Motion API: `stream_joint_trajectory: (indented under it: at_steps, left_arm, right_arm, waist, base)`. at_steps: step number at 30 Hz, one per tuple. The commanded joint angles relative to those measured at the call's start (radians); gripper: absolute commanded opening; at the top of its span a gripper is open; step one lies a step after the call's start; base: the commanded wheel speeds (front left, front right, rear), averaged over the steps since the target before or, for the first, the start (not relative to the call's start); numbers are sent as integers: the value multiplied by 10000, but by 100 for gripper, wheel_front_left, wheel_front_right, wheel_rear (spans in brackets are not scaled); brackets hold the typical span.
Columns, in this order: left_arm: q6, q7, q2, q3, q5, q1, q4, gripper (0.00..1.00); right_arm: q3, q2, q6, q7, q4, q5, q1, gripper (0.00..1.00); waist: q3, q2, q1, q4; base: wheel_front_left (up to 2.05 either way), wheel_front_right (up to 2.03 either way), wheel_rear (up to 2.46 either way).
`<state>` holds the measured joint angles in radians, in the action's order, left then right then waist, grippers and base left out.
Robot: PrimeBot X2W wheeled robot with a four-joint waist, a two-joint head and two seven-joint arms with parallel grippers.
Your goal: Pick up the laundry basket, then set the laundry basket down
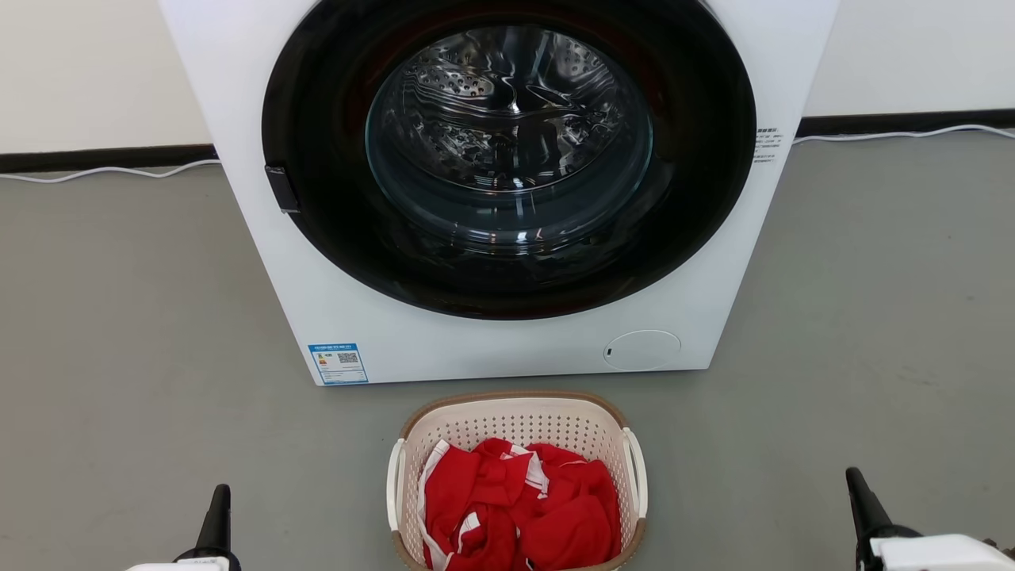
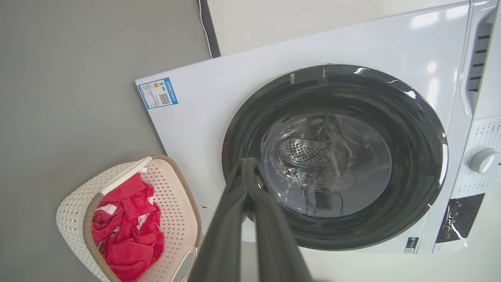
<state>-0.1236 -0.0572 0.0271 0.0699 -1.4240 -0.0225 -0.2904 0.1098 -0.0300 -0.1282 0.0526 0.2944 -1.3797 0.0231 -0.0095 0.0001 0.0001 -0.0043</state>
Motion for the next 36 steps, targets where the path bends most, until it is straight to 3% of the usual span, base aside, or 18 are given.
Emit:
stream_joint_trajectory:
  at_steps: [1, 16, 36]
  left_arm:
    - [-62, -108, 194, 308, -327, -565, 296, 0]
    - [-71, -549, 230, 437, -1801, -848, 445, 0]
    - [-71, -561, 231, 440, -1845, -856, 451, 0]
  right_arm:
    - [-125, -172, -27, 162, -344, -400, 585, 0]
    - [31, -201, -25, 590, -493, -2239, 841, 0]
    - [36, -202, -25, 602, -497, -2293, 848, 0]
  waist:
    - [13, -1, 0, 5]
    - [122, -1, 0, 42]
    - [125, -1, 0, 43]
  base:
    - [0, 0, 0]
    - [0, 0, 0]
    - [0, 0, 0]
